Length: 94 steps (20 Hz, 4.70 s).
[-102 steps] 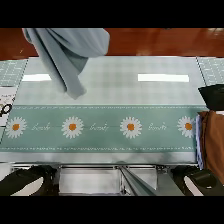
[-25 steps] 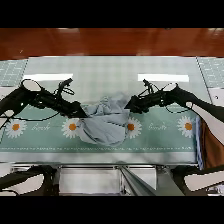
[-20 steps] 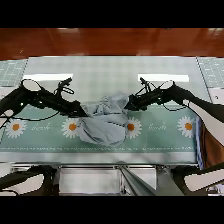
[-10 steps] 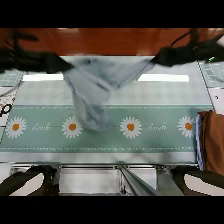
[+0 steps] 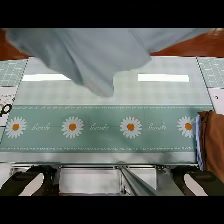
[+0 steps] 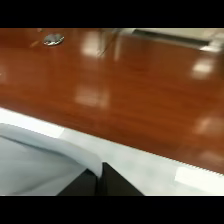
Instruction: Fold the shirts.
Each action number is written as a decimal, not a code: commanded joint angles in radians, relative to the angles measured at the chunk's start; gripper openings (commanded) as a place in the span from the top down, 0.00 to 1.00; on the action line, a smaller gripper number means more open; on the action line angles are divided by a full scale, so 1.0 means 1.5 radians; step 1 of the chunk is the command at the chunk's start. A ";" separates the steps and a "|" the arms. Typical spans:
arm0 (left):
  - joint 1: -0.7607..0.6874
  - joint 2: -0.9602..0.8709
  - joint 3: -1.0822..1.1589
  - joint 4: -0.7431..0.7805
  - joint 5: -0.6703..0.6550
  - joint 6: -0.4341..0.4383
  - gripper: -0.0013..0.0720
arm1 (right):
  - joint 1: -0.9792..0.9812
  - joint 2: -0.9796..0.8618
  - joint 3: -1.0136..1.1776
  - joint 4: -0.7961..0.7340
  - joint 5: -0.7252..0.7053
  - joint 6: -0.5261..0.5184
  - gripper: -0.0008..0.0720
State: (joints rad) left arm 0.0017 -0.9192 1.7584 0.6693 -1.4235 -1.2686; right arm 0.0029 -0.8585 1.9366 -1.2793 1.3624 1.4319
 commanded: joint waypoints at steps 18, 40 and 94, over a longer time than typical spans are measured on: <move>-0.055 0.028 -0.688 0.011 0.370 0.026 0.94 | -0.001 -0.077 -0.439 0.078 -0.194 0.018 0.96; 0.127 -0.396 -0.397 0.051 0.104 -0.039 0.29 | -0.201 -0.140 -0.816 0.263 -0.120 -0.093 0.43; -0.021 -0.072 -0.870 -0.100 0.272 0.072 0.94 | -0.119 -0.522 -0.320 0.307 -0.075 -0.069 0.96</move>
State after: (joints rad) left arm 0.0109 -1.1618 0.6319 0.6220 -1.0885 -1.1690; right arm -0.2192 -1.5341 1.3014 -0.8669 1.2068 1.3090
